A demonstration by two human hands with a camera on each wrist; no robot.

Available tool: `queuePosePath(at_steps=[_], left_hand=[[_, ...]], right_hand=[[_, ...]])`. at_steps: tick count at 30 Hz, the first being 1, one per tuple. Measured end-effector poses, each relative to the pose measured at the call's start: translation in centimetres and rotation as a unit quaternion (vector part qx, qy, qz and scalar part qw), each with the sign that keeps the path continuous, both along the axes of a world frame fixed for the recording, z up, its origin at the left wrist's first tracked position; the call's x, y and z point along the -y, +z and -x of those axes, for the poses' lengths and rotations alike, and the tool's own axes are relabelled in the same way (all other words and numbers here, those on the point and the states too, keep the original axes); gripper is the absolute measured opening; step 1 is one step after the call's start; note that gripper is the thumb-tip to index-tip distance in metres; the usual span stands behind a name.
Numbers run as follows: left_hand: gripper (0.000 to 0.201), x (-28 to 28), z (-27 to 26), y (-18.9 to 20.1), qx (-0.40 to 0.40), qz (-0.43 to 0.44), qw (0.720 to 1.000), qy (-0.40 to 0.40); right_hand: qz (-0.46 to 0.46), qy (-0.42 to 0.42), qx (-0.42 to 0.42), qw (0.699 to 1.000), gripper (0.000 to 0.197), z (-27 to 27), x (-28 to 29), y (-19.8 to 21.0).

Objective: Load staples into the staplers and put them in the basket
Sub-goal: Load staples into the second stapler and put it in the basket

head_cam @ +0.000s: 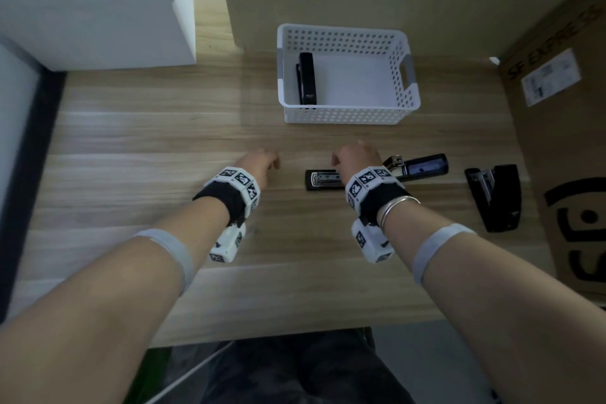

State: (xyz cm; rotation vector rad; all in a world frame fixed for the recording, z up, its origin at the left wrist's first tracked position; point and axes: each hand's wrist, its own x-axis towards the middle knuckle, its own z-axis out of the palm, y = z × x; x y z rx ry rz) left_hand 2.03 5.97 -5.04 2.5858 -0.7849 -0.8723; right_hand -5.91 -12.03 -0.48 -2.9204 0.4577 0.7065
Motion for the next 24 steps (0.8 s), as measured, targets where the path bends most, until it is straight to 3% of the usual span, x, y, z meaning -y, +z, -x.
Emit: queuePosePath(at_steps=[4,8,17,24], left_hand=[[0.029,-2.9,-0.3,0.1,-0.006,-0.086,0.996,-0.024],[0.031,-3.6,0.6,-0.3,-0.005,-0.093,0.995,-0.035],[0.023,-2.9,1.3,-0.9,0.009,-0.01,1.0,-0.004],[0.022,1.1,1.6,1.1,0.035,0.116,0.992,0.031]], right_hand=[[0.002,0.016,0.002,1.0,0.027,0.0,-1.0,-0.1],[0.005,0.024,0.004,1.0,0.025,0.3,-1.6,-0.3],[-0.045,0.008,0.044,0.998,0.021,1.0,-1.6,-0.4],[-0.132,-0.008,0.058,0.99,0.026,0.8,-2.2,-0.1]])
